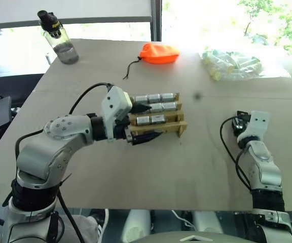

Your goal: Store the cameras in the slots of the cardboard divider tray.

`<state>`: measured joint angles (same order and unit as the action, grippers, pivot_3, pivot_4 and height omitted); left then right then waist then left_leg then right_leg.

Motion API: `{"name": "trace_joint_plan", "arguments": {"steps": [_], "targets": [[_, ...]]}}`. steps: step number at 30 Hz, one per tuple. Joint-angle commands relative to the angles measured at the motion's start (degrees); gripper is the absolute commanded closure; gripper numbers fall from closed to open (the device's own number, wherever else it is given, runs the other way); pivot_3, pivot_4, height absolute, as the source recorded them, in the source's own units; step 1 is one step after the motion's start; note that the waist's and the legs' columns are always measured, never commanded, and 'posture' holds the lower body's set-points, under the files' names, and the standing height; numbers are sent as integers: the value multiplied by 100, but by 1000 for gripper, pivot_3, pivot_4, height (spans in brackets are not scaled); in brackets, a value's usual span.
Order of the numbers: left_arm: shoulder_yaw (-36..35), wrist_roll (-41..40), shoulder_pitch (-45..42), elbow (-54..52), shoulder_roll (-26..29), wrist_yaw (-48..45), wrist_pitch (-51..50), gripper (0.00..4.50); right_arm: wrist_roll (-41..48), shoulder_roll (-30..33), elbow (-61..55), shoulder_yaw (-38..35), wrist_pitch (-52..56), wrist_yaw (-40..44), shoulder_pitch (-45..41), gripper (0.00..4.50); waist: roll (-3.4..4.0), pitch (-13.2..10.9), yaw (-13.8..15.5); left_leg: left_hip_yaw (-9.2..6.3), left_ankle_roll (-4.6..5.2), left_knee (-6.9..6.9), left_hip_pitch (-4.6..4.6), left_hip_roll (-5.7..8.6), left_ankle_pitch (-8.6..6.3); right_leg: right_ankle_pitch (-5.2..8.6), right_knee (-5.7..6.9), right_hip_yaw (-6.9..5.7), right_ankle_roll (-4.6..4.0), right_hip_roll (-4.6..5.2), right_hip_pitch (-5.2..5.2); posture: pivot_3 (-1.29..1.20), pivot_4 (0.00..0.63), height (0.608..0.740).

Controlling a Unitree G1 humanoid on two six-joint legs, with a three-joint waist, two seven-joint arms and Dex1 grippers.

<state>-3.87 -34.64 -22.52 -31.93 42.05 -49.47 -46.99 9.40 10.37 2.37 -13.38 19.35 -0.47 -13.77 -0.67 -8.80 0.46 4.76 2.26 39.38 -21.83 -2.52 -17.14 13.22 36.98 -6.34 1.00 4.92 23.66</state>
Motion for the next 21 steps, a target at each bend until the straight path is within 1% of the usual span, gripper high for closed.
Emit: {"name": "trace_joint_plan", "arguments": {"steps": [1, 4, 6, 8, 9, 11, 14, 17, 19, 21], "targets": [[29, -141, -286, 22, -57, 140, -30, 0, -239, 256, -311, 176, -232, 230, 200, 2615, 0, 0, 22, -1, 0, 0, -1, 1, 0, 0, -1, -1, 0, 1, 0, 0, 150, 726], [112, -60, -336, 131, -79, 206, 17, 0, -144, 459, -445, 288, -488, 731, 283, 2615, 0, 0, 12, 2, 0, 0, 1, 5, 0, 0, -2, 2, 0, 1, -1, 0, 150, 726], [256, 52, -394, 283, -66, 188, 82, 0, -442, 1020, -669, 682, -1032, 1456, 372, 2615, 3, -2, 8, 2, 0, -2, 1, 5, 0, 0, -2, 3, 0, 0, 0, 0, 150, 726], [396, 119, -459, 402, -23, 132, 114, 0, -746, 1484, -786, 996, -1519, 1932, 417, 2615, 16, -10, 2, 6, 0, -2, 1, 6, 0, 0, -2, 6, 1, 0, 1, 0, 150, 726], [512, 210, -547, 523, -10, 85, 170, 0, -1113, 1857, -747, 1229, -1935, 2120, 420, 2615, 16, -10, 3, 7, 0, -2, 2, 7, 0, 0, -3, 7, 1, 0, 2, 0, 150, 726], [755, 360, -798, 863, -46, -88, 308, 0, -1964, 2727, -516, 1735, -3215, 2488, 357, 2615, 13, -10, 8, 6, 0, -4, 3, 8, 0, 1, -3, 6, 2, -1, 3, 0, 150, 726], [1079, 425, -1166, 1449, -171, -518, 487, 0, -2692, 3452, -203, 2179, -4703, 2664, -90, 2615, 12, -11, 11, 9, 1, -5, 5, 7, 0, 2, -5, 4, 4, -2, 2, 0, 150, 726], [1373, 627, -1507, 2028, -321, -896, 817, 0, -3249, 3771, 74, 2564, -5951, 2668, -679, 2615, 10, -13, -17, 21, 0, -3, 7, 5, 0, 2, -4, -4, 4, -2, 4, 0, 150, 726], [1610, 898, -1764, 2382, -375, -1134, 1135, 0, -3519, 3802, 251, 2771, -6560, 2647, -1095, 2615, 8, -14, -26, 22, -1, -4, 4, 3, 1, 2, -7, -7, 4, -2, 5, 0, 150, 726], [1805, 1121, -1988, 2692, -462, -1304, 1398, 0, -3684, 3705, 355, 2971, -6910, 2717, -1514, 2615, 8, -15, -24, 26, -1, -3, 2, 2, 1, 2, -9, -11, 4, -3, 6, 0, 150, 726]]}}
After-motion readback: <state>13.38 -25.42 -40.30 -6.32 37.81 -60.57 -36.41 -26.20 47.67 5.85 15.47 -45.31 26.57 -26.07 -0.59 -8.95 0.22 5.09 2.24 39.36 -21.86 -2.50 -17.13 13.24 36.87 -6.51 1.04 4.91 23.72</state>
